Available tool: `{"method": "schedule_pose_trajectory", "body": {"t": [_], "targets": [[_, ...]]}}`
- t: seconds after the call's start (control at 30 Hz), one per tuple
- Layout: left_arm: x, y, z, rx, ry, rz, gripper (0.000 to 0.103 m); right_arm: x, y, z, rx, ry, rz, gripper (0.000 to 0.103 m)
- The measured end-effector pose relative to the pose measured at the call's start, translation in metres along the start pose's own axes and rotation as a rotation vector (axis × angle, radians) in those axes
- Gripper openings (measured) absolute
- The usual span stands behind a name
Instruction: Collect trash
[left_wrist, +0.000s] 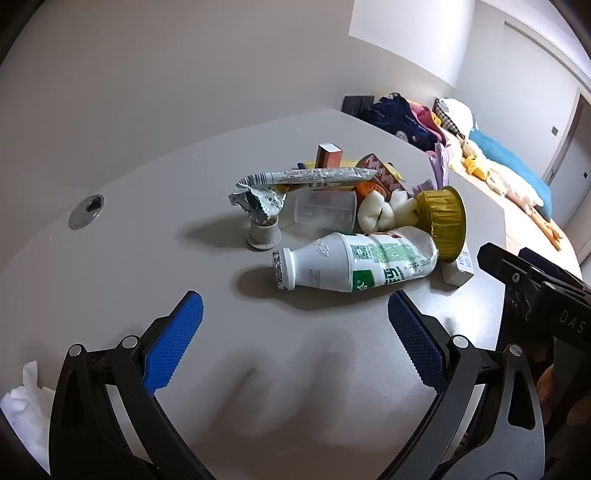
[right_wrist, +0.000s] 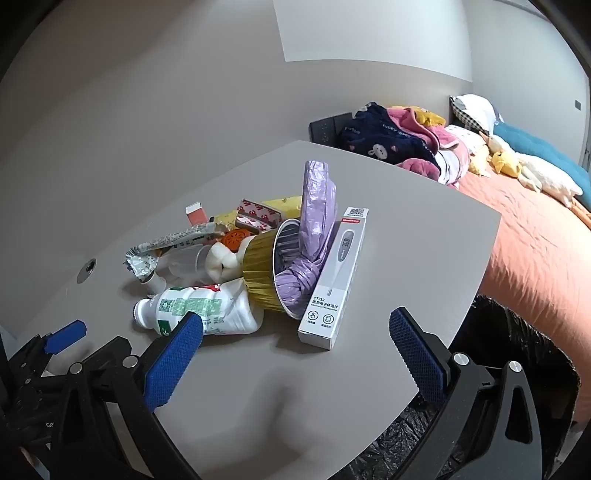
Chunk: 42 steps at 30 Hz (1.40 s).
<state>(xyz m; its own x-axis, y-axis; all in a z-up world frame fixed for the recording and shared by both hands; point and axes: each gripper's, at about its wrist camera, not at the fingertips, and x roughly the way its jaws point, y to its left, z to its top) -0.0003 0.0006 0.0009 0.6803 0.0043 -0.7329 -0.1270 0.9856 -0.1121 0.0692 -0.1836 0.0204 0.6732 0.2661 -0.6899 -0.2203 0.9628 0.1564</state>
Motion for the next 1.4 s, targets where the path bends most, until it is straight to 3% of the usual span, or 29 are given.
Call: {"method": "schedule_pose_trajectory", "body": {"t": [0.27, 1.4], "targets": [[-0.012, 0.002, -0.004, 0.011, -0.056, 0.004, 0.097, -0.005, 0.005, 0.002, -0.013, -0.019, -0.001, 0.101], [-0.012, 0.0, -0.002, 0.029, -0.034, -0.003, 0.097, -0.009, 0.015, -0.001, -0.043, -0.012, 0.007, 0.101]]}}
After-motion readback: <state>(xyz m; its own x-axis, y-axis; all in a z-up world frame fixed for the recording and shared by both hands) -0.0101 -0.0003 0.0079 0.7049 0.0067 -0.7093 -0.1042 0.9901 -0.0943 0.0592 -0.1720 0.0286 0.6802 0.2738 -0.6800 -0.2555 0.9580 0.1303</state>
